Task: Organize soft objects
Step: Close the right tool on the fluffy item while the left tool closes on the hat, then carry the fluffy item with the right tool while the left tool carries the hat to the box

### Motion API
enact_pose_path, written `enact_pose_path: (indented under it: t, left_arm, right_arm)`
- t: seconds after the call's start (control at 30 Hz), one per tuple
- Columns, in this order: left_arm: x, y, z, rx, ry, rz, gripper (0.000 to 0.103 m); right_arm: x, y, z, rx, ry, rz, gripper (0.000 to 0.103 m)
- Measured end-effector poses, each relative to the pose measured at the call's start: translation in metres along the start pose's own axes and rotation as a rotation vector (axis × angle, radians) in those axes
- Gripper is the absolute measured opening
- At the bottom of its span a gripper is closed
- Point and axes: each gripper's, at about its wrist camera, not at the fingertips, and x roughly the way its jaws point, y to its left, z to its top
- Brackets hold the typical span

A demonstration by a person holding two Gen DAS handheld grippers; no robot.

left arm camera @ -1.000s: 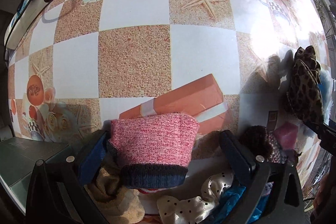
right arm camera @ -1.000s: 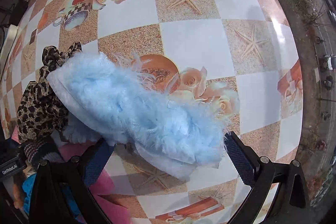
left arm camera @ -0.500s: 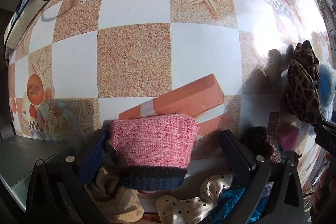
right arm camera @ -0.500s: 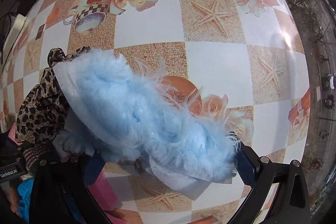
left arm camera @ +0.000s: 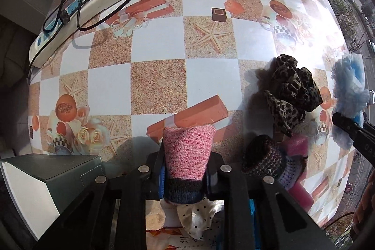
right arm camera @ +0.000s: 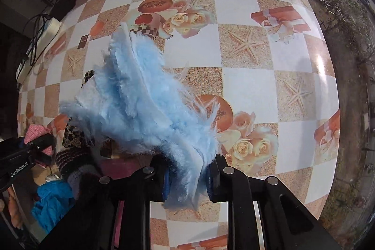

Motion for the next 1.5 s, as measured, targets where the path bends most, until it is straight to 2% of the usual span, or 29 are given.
enact_pose_path:
  t: [0.17,0.23,0.3,0.37,0.63,0.9,1.2,1.5]
  left_arm:
    - [-0.039,-0.007,-0.009,0.064,-0.09,0.002,0.026]
    - [-0.075,-0.054,-0.01,0.091,-0.107,-0.013,0.026]
    - [-0.093,-0.074,-0.013,0.123,-0.126,-0.023,0.026]
    - [-0.106,-0.096,-0.02,0.157,-0.139,-0.036,0.026]
    - [-0.137,-0.173,-0.046,0.298,-0.172,-0.088,0.026]
    - [-0.169,-0.253,-0.096,0.49,-0.192,-0.159,0.026]
    - [-0.172,-0.303,-0.164,0.676,-0.127,-0.182,0.026]
    - [-0.164,-0.307,-0.227,0.91,-0.036,-0.219,0.026]
  right_arm:
    - [-0.031,-0.029,-0.001,0.069,-0.016,0.052,0.024]
    - [-0.044,-0.045,-0.011,0.093,-0.018,0.067,0.024]
    - [-0.055,-0.054,-0.026,0.107,-0.02,0.076,0.024]
    - [-0.059,-0.058,-0.026,0.118,-0.02,0.081,0.024]
    - [-0.086,-0.092,-0.058,0.183,-0.039,0.096,0.024]
    - [-0.107,-0.125,-0.096,0.212,-0.046,0.089,0.024]
    - [-0.108,-0.148,-0.136,0.196,-0.017,0.083,0.024]
    - [-0.103,-0.148,-0.181,0.204,0.021,0.062,0.024]
